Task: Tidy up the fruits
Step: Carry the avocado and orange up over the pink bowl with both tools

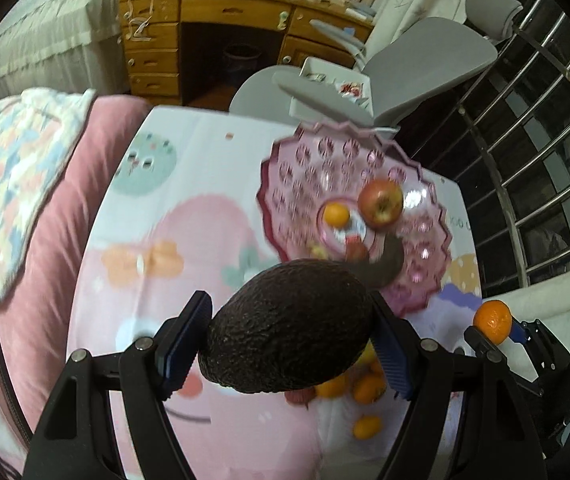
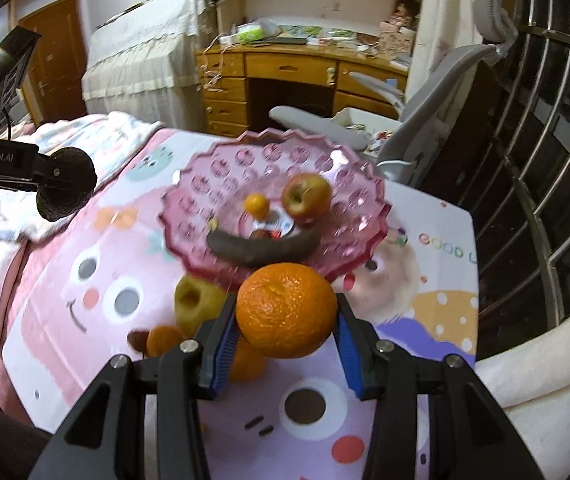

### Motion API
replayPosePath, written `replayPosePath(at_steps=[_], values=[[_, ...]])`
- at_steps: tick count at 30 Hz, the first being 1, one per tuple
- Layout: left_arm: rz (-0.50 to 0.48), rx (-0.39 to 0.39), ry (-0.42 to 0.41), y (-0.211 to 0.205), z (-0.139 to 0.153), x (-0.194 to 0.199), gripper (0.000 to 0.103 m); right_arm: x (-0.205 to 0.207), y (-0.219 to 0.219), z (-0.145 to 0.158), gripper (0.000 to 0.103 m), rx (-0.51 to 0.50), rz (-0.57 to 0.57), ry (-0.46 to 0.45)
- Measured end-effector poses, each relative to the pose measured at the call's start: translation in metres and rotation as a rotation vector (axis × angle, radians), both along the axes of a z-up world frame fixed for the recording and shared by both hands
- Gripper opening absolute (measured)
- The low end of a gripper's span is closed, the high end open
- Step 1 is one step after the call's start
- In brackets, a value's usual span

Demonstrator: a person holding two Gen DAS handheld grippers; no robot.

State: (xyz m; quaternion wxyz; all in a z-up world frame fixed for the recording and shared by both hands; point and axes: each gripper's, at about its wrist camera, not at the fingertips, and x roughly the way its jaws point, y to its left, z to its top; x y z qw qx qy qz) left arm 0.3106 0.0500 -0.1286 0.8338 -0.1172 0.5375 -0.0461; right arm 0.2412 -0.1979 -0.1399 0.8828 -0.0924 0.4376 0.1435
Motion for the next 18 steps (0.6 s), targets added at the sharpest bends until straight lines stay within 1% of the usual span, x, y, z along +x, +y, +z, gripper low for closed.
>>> replayPosePath(at_steps=[4,9,12,18], values=[[-0.027,0.009,-0.025,-0.001,0.004,0.029,0.076,0.019,0.002,0.005,0.045,-0.005,-0.029,-0.017],[-0.056,0.014,-0.038,-0.005,-0.001,0.064,0.076,0.047,0.007,0.002,0.045,-0.001,-0.059,-0.019],[-0.078,0.032,-0.036,-0.011,-0.007,0.082,0.076,0.063,0.012,-0.003,0.045,0.004,-0.064,-0.012],[-0.108,0.023,0.005,-0.022,-0.030,0.106,0.076,0.092,0.024,-0.021,0.045,0.028,-0.061,0.033]])
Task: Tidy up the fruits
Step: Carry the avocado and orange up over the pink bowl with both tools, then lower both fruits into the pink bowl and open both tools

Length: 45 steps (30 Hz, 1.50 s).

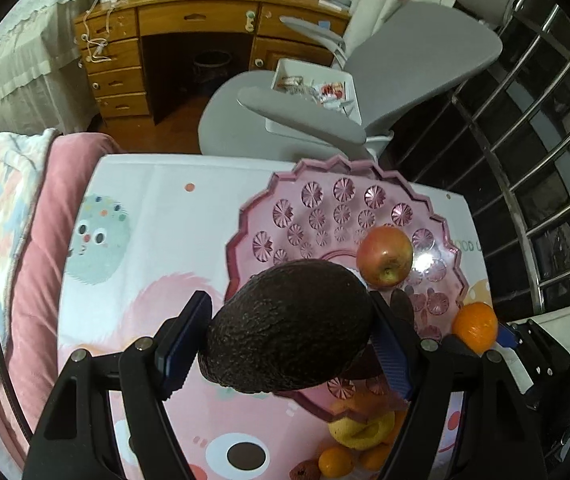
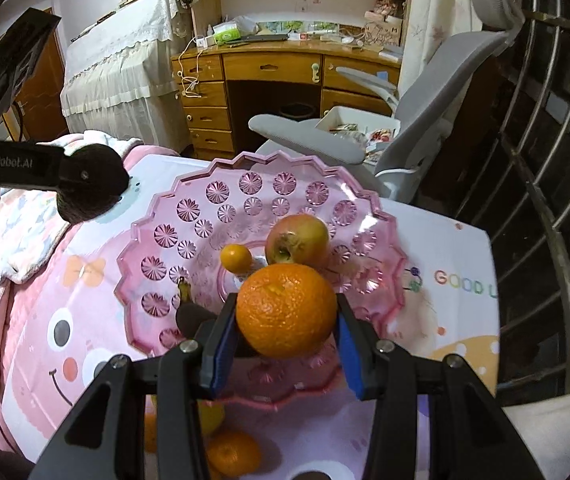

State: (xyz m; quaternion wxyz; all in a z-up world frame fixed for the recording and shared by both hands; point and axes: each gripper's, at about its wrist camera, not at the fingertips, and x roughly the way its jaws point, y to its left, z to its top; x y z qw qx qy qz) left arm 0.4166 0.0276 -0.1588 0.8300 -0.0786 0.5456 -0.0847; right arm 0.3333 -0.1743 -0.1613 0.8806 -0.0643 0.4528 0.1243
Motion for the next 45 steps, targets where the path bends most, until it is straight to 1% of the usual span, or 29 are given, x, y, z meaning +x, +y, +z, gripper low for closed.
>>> replayPosePath(at_steps=[6,12,18,19,22,23,26,29,30,33,37,41,45], values=[[-0.028,0.000,0.050,-0.016,-0.025,0.012,0.076,0.021,0.011,-0.025,0.045,0.020,0.010,0.062],[-0.033,0.009,0.099,-0.024,-0.044,0.017,0.076,0.031,0.014,-0.050,0.045,0.036,0.009,0.132],[-0.024,0.004,0.132,-0.023,-0.053,0.019,0.076,0.035,0.013,-0.058,0.046,0.041,-0.009,0.154],[-0.023,0.004,0.136,-0.023,-0.053,0.020,0.076,0.035,0.012,-0.059,0.048,0.043,-0.013,0.156],[-0.016,0.008,0.149,-0.021,-0.055,0.017,0.076,0.035,0.010,-0.055,0.060,0.043,-0.024,0.140],[-0.011,0.007,0.153,-0.020,-0.056,0.016,0.077,0.034,0.010,-0.053,0.061,0.039,-0.027,0.134],[0.000,-0.006,0.152,-0.016,-0.053,0.009,0.077,0.033,0.006,-0.046,0.062,0.046,-0.041,0.131],[-0.006,-0.049,0.125,-0.013,-0.043,0.002,0.078,0.028,0.000,-0.035,0.062,0.074,-0.069,0.127],[-0.008,-0.053,0.116,-0.012,-0.038,-0.001,0.082,0.025,-0.003,-0.031,0.062,0.088,-0.077,0.125],[-0.007,-0.053,0.098,-0.009,-0.026,-0.009,0.082,0.016,-0.007,-0.020,0.063,0.096,-0.101,0.123],[-0.008,-0.076,0.083,-0.002,-0.017,-0.023,0.082,-0.002,-0.010,-0.009,0.063,0.095,-0.127,0.112],[-0.023,-0.092,0.072,0.006,-0.013,-0.046,0.082,-0.028,-0.014,-0.001,0.063,0.108,-0.174,0.097],[-0.066,-0.100,0.070,0.013,-0.009,-0.073,0.082,-0.059,-0.015,0.001,0.064,0.115,-0.230,0.091]])
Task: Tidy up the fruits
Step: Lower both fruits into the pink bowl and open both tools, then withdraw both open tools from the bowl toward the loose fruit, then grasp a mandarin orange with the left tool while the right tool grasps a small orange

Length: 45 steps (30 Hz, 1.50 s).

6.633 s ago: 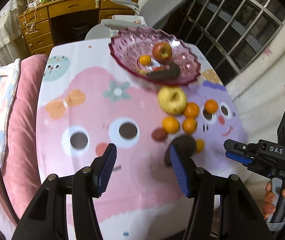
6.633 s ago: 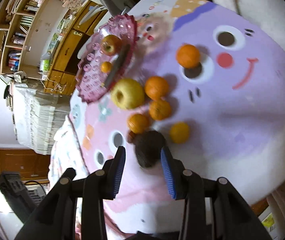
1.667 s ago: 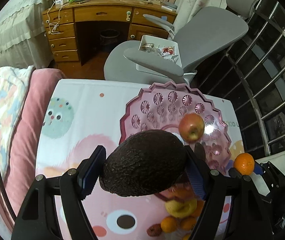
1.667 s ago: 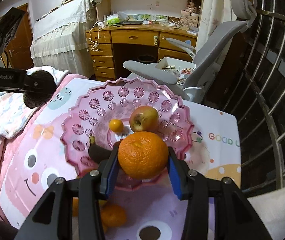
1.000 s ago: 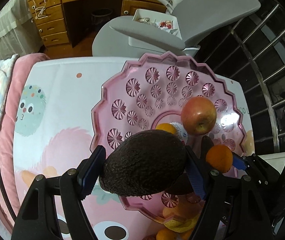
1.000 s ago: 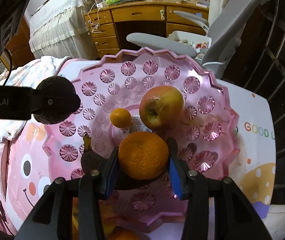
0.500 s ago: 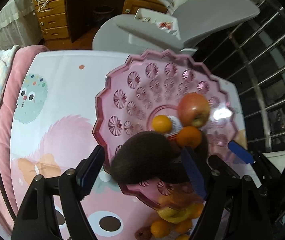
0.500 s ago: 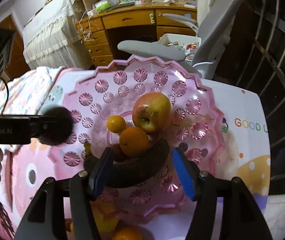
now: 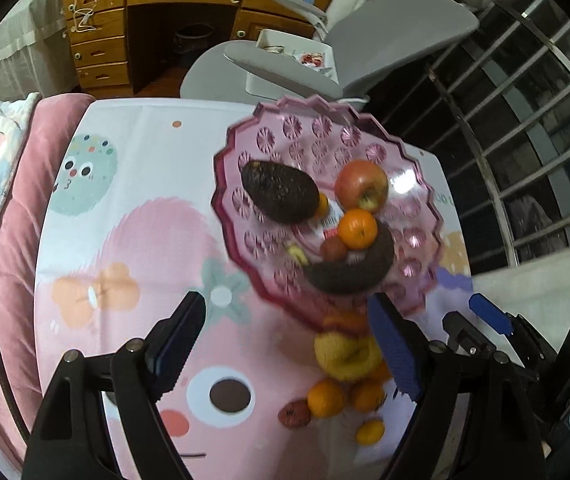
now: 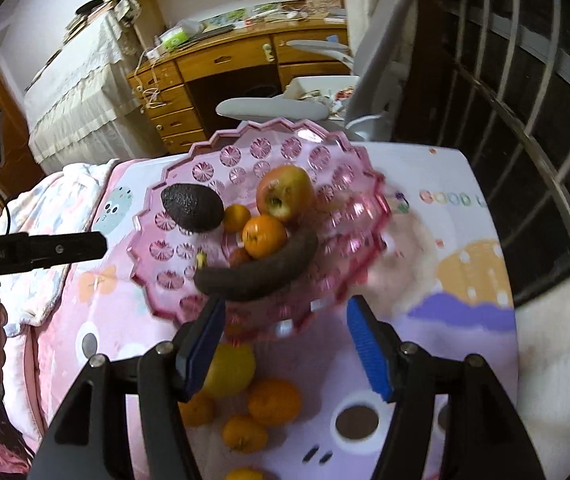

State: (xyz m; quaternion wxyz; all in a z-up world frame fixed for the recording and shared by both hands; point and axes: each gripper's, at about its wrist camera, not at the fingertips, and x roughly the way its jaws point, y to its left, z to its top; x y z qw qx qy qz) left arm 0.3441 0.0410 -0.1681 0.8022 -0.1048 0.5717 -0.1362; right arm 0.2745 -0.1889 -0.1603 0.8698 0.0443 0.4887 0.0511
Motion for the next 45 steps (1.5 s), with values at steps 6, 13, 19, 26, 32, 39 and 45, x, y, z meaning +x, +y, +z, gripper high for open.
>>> replayPosePath(at_steps=[6,13,19,26,32,39,45], values=[[-0.080,-0.003,0.000,0.006,0.004,-0.039,0.082,-0.046,0.000,0.000,0.064,0.038,-0.103,0.027],[-0.187,-0.003,-0.009,0.005,0.008,-0.073,0.082,-0.099,0.007,-0.006,0.064,0.060,-0.214,0.055],[-0.256,0.012,-0.016,0.002,0.009,-0.096,0.082,-0.135,0.016,-0.015,0.064,0.103,-0.281,0.075],[-0.300,0.040,-0.005,-0.007,0.002,-0.116,0.082,-0.152,0.023,-0.028,0.064,0.210,-0.332,0.140],[-0.325,0.075,0.019,-0.020,-0.011,-0.118,0.082,-0.156,0.024,-0.045,0.064,0.249,-0.350,0.186],[-0.380,0.148,0.047,-0.044,-0.030,-0.106,0.082,-0.151,0.025,-0.065,0.064,0.231,-0.316,0.235],[-0.405,0.189,0.101,-0.066,-0.057,-0.091,0.082,-0.145,0.031,-0.076,0.064,0.166,-0.201,0.231]])
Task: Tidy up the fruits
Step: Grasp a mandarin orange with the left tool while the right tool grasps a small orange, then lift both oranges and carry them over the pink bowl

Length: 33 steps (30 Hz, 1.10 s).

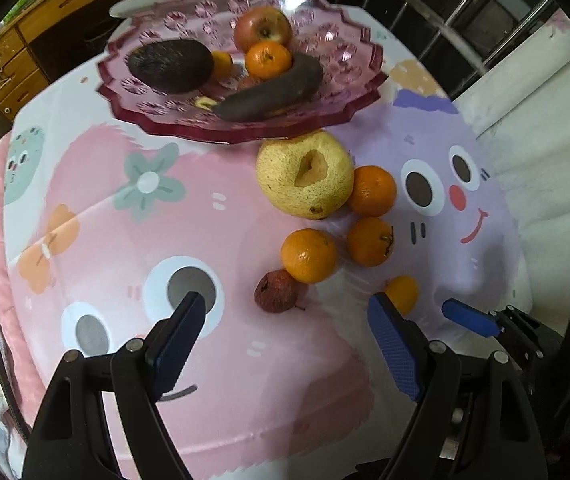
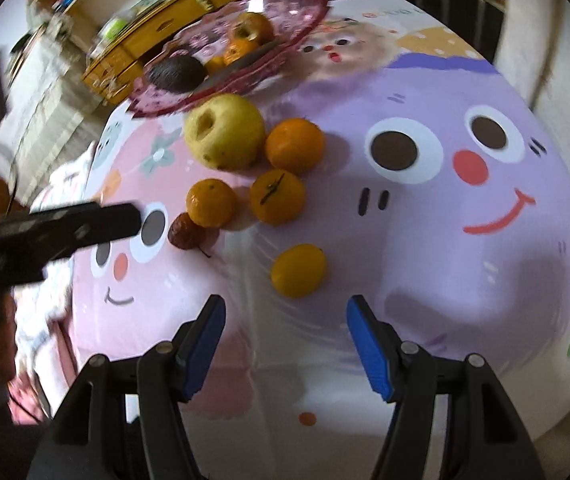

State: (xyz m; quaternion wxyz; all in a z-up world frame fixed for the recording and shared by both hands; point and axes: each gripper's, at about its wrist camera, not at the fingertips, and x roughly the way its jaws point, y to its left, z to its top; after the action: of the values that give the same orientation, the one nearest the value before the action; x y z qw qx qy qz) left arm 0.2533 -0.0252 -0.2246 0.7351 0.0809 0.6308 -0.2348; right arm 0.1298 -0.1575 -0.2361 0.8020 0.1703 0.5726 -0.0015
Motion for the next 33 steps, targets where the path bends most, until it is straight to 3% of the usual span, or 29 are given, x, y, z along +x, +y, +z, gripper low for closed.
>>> replayPosePath(at_steps=[15,21,26,28,30,33], values=[[-0.069,0.054,0.071,-0.032,-0.053,0.024,0.079,0.013,0.015,-0.016,0.050,-0.129,0.216,-0.034],[-0.087,0.050,0.087,-0.037,-0.064,0.027,0.066,0.019,0.016,-0.019,0.046,-0.161,0.264,-0.042],[-0.101,0.044,0.054,-0.040,-0.063,0.027,0.057,0.023,0.019,-0.021,0.045,-0.181,0.294,-0.048],[-0.102,0.031,0.053,-0.042,-0.063,0.028,0.045,0.024,0.019,-0.021,0.042,-0.185,0.297,-0.053],[-0.106,0.013,0.063,-0.044,-0.062,0.028,0.040,0.023,0.018,-0.020,0.037,-0.190,0.299,-0.063],[-0.108,0.023,0.056,-0.045,-0.061,0.029,0.040,0.025,0.018,-0.021,0.035,-0.192,0.305,-0.067]])
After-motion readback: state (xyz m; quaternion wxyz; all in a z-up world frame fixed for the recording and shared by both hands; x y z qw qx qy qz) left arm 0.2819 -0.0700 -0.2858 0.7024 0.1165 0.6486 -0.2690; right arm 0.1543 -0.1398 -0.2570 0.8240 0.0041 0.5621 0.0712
